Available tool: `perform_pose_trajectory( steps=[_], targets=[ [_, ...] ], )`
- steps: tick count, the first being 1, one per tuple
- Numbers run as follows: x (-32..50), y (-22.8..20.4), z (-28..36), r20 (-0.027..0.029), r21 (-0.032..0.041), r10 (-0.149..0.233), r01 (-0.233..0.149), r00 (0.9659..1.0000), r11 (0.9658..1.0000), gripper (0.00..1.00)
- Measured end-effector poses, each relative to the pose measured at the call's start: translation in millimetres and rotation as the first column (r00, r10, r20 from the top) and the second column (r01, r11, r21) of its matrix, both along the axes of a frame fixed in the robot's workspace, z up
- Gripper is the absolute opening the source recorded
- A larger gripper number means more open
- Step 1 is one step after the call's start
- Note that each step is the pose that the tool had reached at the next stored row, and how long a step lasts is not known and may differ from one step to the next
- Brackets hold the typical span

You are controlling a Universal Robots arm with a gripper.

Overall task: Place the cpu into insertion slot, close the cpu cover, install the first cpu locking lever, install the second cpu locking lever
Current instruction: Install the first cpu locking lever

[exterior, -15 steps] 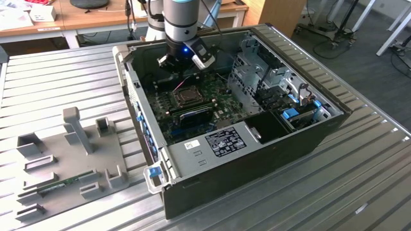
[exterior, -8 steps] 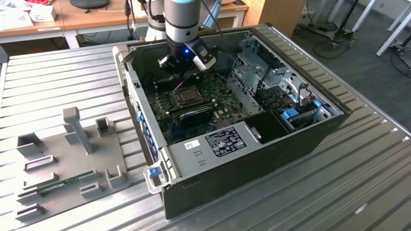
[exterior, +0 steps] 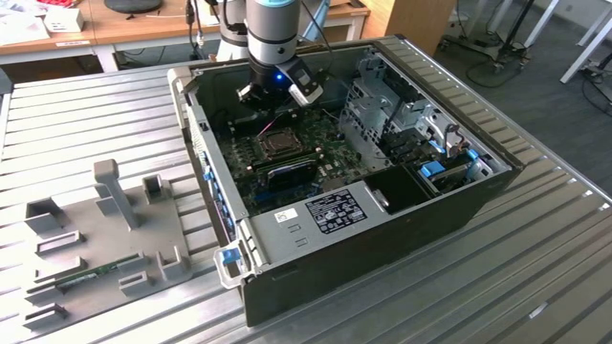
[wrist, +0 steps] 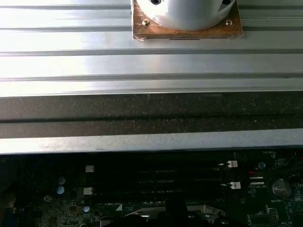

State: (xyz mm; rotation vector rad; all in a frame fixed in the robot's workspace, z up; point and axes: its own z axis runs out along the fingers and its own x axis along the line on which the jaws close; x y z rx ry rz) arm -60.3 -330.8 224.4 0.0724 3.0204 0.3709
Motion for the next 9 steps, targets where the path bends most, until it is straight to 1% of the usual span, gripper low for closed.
perform_pose_trajectory(
  steps=[2, 3, 4, 9],
  targets=[
    [0.0, 0.0, -0.4, 0.0010, 0.0032, 0.000, 0.000, 1.0000, 1.0000, 0.10],
    [0.1, 0.0, -0.6, 0.0022, 0.0064, 0.000, 0.000, 1.0000, 1.0000, 0.10],
    [0.1, 0.1, -0.6, 0.0025, 0.0073, 0.000, 0.000, 1.0000, 1.0000, 0.10],
    [0.1, 0.1, -0.8, 0.0025, 0.0077, 0.000, 0.000, 1.0000, 1.0000, 0.10]
  ],
)
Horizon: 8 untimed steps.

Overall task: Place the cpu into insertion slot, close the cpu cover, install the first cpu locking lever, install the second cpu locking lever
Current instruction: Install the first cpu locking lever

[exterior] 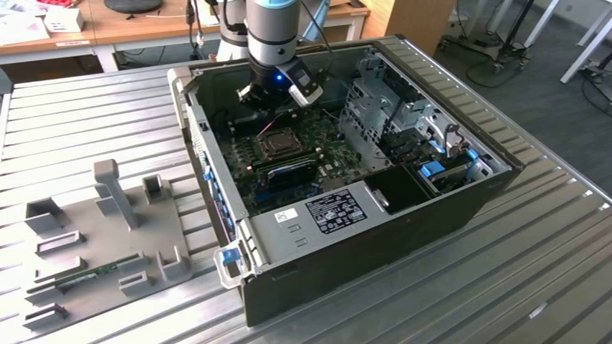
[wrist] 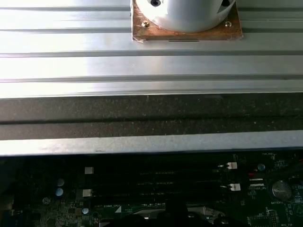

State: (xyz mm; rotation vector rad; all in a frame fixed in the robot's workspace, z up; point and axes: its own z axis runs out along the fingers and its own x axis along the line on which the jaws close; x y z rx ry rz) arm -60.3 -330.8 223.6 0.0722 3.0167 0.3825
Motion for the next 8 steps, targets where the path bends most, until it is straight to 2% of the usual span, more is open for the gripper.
perform_pose_trajectory(
  steps=[8],
  targets=[
    [2.9, 0.0, -5.1, -0.0001, -0.0001, 0.000, 0.000, 1.0000, 1.0000, 0.10]
  ],
)
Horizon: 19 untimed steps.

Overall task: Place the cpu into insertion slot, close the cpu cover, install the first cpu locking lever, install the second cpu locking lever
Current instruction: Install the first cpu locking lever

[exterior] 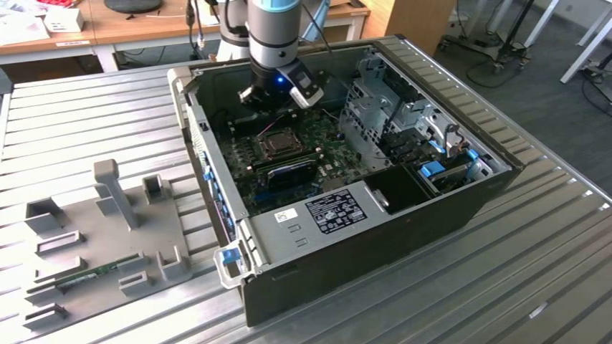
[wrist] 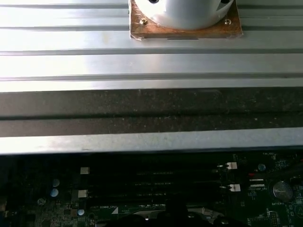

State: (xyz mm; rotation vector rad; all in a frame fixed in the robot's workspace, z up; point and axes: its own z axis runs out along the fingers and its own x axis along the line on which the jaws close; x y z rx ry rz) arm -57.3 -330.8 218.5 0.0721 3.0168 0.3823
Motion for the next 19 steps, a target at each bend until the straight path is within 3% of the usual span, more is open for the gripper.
perform_pose_trajectory(
  steps=[19],
  targets=[
    [6.3, 0.0, -15.0, 0.0000, 0.0000, 0.000, 0.000, 1.0000, 1.0000, 0.10]
  ],
)
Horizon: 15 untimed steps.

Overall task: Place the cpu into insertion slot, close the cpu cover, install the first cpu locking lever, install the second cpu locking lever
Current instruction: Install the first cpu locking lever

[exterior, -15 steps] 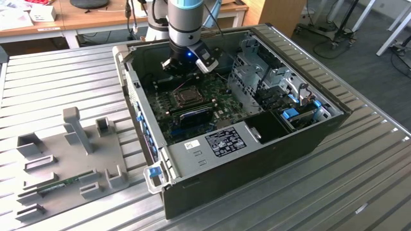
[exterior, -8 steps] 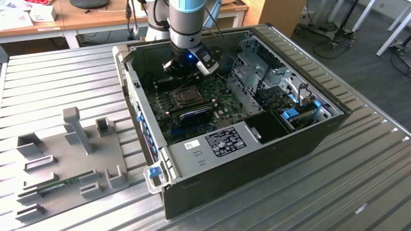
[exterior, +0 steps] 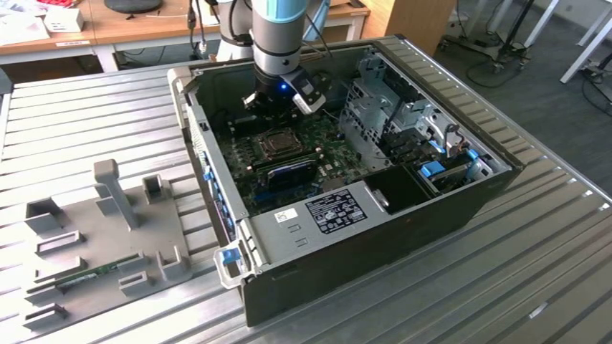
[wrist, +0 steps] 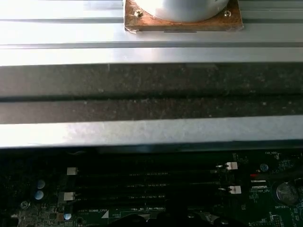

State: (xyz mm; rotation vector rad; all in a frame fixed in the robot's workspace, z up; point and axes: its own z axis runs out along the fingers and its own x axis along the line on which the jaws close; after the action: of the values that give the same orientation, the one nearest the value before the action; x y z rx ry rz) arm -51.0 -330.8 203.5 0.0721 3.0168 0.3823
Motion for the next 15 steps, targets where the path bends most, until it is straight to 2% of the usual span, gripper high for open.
perform_pose_trajectory(
  steps=[7, 15],
  targets=[
    [0.5, 0.0, -6.6, -0.0001, -0.0005, 0.000, 0.000, 1.0000, 1.0000, 0.10],
    [0.7, 0.1, -9.6, -0.0001, -0.0023, 0.000, 0.000, 1.0000, 1.0000, 0.10]
  ],
)
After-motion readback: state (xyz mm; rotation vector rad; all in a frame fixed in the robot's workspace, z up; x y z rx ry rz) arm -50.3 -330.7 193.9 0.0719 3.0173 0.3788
